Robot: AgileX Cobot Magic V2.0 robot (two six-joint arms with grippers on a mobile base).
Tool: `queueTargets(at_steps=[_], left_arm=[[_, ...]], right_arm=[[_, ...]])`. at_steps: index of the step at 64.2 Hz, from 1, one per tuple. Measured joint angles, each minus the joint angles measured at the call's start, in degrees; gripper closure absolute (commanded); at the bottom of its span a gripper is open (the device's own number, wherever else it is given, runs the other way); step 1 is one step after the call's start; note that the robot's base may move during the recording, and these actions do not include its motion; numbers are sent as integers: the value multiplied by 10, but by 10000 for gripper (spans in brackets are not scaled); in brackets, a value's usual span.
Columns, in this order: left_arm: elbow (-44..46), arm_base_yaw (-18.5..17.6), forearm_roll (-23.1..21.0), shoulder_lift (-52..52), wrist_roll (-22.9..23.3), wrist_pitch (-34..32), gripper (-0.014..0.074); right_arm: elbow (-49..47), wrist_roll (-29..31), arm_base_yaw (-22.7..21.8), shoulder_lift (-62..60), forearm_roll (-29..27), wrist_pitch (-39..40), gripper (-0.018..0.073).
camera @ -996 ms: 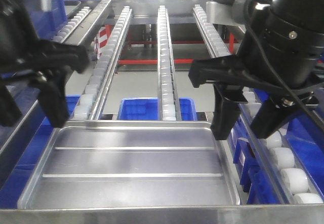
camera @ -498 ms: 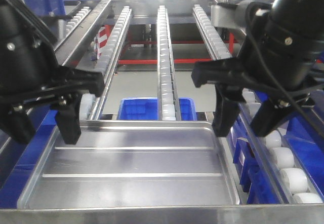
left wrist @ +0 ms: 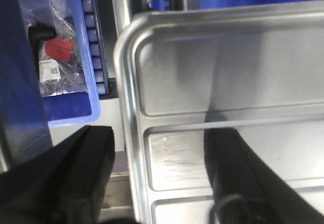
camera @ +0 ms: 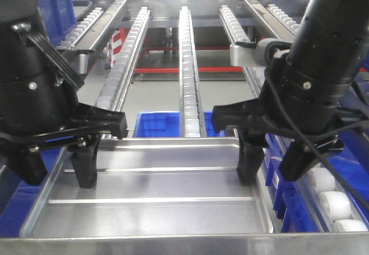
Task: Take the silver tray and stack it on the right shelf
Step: 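Close both grippers on the tray's side rims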
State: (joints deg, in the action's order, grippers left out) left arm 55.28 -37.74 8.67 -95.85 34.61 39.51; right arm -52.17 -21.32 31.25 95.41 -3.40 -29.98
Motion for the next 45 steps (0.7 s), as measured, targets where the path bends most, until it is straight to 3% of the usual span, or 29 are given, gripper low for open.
queueTargets(at_steps=[14, 26, 31, 35, 43, 45], left_arm=[[2, 0, 2, -2, 10, 0, 292], [3, 0, 3, -2, 10, 0, 313], [3, 0, 3, -2, 10, -2, 377], [4, 0, 3, -3, 11, -1, 477], [4, 0, 16, -3, 12, 11, 695], [4, 0, 21, -3, 12, 14, 697]], right_arm=[[-4, -1, 8, 11, 0, 7, 120], [-5, -1, 11, 14, -9, 15, 312], [-6, -1, 14, 13, -13, 16, 428], [-7, -1, 15, 13, -13, 13, 519], [-7, -7, 14, 13, -13, 11, 504], [-7, -7, 14, 13, -13, 11, 503]])
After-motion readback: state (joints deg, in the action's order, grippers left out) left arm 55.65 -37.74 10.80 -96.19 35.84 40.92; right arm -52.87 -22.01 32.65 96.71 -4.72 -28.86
